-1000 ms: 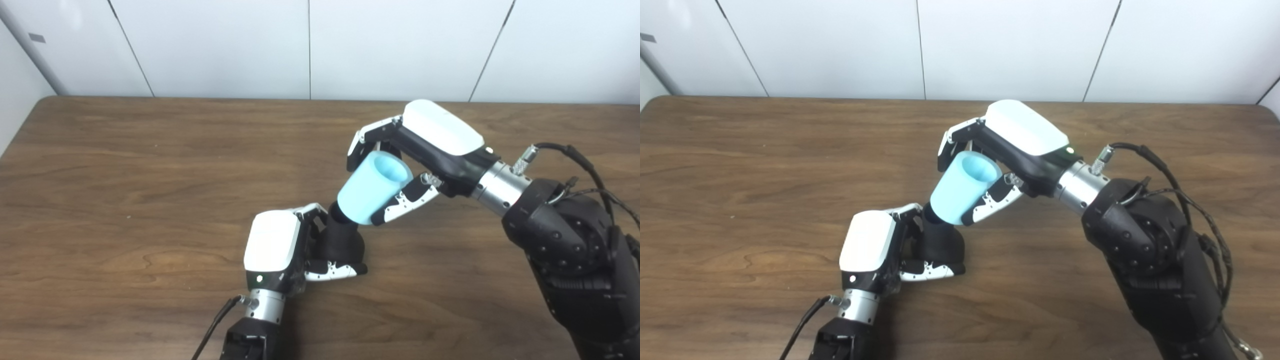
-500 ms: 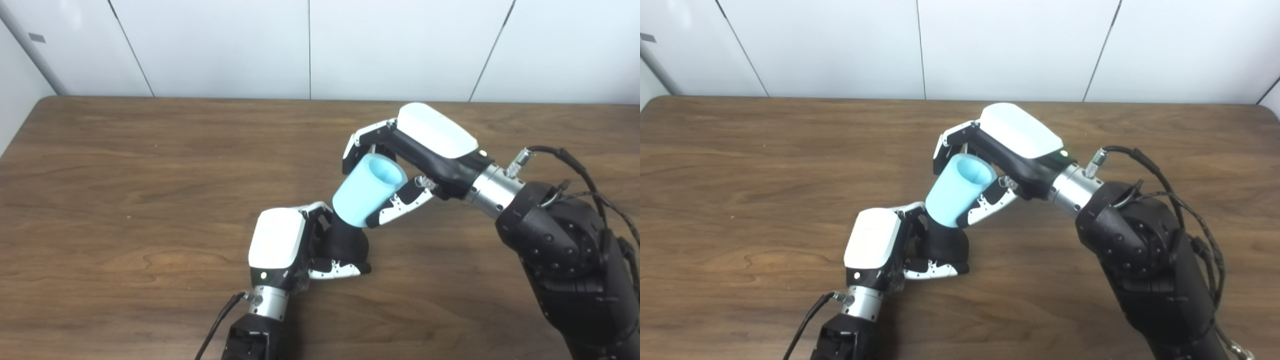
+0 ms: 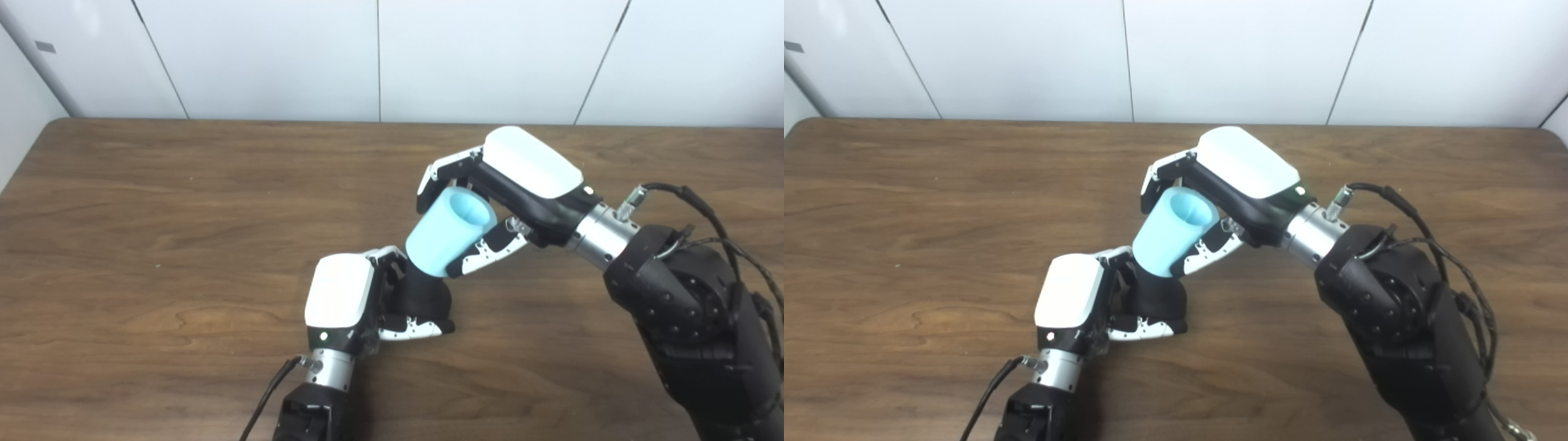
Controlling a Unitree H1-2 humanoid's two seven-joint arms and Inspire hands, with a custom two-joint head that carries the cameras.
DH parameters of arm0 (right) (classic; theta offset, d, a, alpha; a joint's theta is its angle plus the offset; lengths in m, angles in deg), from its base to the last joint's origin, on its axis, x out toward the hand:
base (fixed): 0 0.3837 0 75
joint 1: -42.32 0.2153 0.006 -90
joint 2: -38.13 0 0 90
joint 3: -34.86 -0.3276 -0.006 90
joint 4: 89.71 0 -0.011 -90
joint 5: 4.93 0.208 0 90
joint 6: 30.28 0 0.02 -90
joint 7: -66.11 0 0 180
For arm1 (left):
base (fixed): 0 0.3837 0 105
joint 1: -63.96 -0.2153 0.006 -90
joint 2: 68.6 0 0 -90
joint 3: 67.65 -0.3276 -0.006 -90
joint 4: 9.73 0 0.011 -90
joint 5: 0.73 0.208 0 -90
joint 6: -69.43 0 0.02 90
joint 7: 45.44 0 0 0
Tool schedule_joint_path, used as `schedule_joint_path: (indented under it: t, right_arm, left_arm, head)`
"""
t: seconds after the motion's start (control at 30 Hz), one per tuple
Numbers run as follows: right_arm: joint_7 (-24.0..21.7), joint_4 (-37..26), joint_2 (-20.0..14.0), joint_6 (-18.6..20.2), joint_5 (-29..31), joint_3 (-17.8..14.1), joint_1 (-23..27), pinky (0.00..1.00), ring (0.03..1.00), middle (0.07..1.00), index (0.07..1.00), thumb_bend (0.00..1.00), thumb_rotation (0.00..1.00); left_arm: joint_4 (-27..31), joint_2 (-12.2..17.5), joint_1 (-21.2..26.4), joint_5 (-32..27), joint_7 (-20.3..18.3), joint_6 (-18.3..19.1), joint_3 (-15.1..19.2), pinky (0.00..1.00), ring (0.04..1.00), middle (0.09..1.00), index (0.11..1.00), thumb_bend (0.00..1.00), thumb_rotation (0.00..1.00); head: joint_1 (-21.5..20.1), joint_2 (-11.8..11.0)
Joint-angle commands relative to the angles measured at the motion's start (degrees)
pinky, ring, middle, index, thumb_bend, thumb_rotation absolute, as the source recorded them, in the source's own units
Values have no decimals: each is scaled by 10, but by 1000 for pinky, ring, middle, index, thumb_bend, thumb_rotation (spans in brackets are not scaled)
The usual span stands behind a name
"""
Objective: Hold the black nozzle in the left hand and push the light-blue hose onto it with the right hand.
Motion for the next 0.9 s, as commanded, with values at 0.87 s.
schedule_joint_path:
  t: [0.87]
  right_arm:
    - [-117,6,-21,-24,-24,67,116,226,335,455,539,508,0]
  left_arm:
    - [-18,-5,-14,12,-27,5,-19,354,443,397,505,519,0]
  head:
    - [-10,5]
